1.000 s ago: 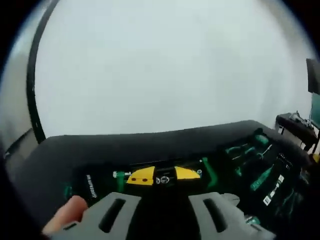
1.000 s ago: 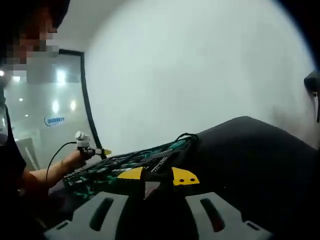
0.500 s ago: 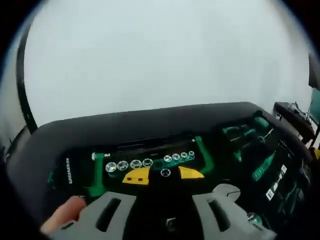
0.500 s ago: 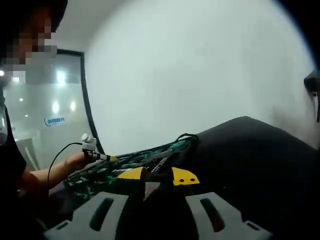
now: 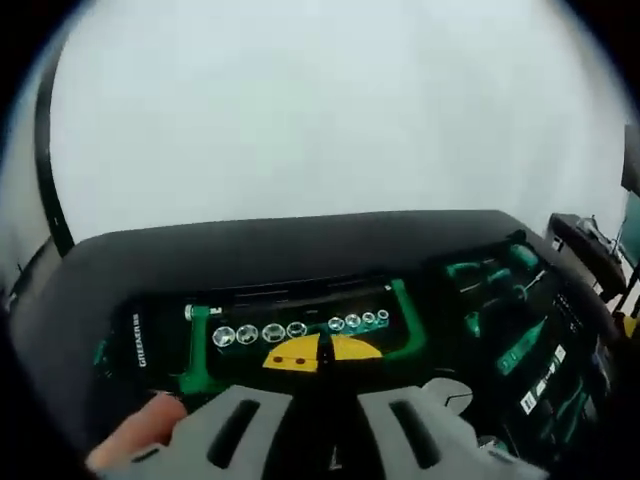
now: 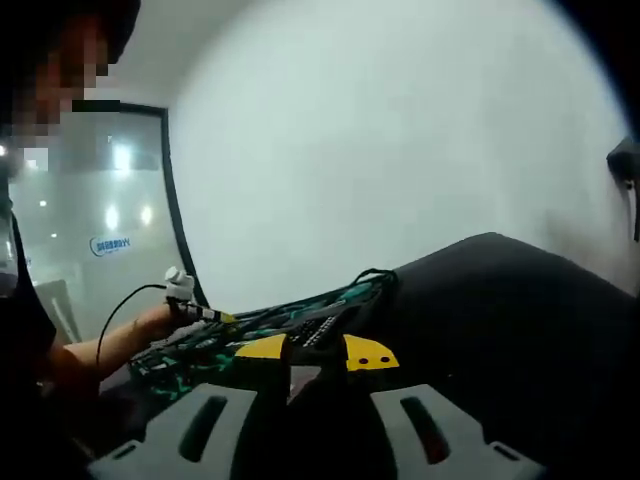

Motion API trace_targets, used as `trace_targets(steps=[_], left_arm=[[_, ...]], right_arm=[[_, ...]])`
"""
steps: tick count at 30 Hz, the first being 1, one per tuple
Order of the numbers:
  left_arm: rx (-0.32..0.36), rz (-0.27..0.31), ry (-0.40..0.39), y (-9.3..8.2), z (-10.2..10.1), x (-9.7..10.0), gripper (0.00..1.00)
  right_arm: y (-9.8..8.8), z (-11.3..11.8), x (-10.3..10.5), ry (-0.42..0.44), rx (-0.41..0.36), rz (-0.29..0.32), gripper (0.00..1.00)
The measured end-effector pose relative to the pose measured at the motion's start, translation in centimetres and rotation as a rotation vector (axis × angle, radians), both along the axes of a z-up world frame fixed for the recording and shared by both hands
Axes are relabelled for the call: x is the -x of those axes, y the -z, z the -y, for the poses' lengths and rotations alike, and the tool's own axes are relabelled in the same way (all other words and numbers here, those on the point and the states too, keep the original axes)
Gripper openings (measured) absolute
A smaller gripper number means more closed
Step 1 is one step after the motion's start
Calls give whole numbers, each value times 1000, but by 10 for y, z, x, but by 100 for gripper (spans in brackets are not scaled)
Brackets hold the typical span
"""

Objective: Pick up the tools and put them into their designated positions in the toolbox.

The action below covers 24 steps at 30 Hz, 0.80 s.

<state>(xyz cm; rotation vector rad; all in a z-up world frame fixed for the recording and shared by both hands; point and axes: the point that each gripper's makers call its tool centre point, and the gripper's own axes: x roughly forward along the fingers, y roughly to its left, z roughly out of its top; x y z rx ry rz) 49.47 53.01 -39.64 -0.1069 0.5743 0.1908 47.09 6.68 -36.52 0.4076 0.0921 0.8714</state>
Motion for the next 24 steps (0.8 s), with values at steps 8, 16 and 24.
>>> trace_targets(steps=[8,16,24], left_arm=[[-60,-182,17,10,2,0,12],[-47,-284,19,10,8,-1,5],[-33,-209,-8,-10,1,-7,4]], right_arm=[[-1,1,1,0,-5,1,17],[-2,0,0,-3,-10,0,17],[-2,0,-1,-4,-16,-2,17]])
